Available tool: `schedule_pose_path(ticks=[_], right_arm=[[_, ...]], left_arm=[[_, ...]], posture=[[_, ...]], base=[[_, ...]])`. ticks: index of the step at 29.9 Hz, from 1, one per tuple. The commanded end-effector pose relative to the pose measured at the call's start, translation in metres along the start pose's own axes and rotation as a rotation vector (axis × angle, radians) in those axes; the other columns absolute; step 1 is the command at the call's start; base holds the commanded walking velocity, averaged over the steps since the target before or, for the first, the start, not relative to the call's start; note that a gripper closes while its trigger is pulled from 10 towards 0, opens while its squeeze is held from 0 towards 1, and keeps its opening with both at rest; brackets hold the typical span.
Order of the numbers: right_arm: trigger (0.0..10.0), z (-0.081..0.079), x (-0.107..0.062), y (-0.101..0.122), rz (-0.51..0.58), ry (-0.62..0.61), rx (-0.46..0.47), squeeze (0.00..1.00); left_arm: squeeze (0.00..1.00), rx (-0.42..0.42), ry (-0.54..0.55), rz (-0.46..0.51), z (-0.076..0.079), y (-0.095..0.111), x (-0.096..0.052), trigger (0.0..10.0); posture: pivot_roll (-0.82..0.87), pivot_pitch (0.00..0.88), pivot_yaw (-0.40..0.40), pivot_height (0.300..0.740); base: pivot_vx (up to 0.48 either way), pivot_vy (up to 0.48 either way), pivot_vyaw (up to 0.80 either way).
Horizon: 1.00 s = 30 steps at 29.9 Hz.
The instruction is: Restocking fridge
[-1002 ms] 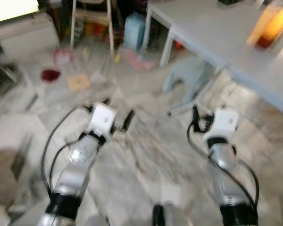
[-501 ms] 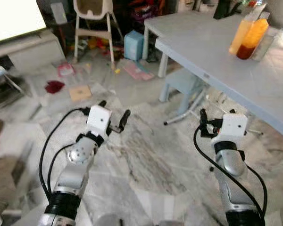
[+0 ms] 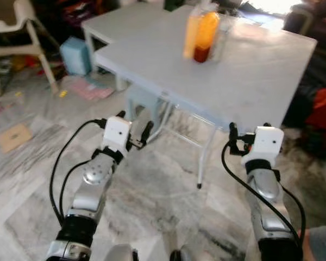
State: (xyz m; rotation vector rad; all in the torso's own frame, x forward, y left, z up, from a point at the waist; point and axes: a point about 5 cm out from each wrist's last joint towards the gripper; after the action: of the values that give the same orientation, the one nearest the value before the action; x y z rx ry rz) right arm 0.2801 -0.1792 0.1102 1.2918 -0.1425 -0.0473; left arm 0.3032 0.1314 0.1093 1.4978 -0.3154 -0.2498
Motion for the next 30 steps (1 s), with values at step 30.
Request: schedule_pose_path(ticks=[30], right_arm=[[10.0, -0.013, 0.000, 0.016, 0.105, 0.095, -0.036, 0.00]], left_arm=[[0.00, -0.046, 0.045, 0.057, -0.003, 0.006, 0.006, 10.0]], posture=[[-0.04, 0.070, -0.009, 0.740]], base=[[0.326, 0.312, -0.11]])
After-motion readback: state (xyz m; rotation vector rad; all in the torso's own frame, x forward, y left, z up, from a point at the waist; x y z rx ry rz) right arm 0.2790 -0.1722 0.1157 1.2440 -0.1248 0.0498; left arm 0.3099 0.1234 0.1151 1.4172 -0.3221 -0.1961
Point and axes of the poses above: a point about 5 cm out from each wrist's last joint towards the gripper, its own x axis pointing out of the wrist towards the gripper, its own y axis along the axis of the wrist's last joint, z = x × y, and after that the axes turned 12 degrees about -x, right-handed
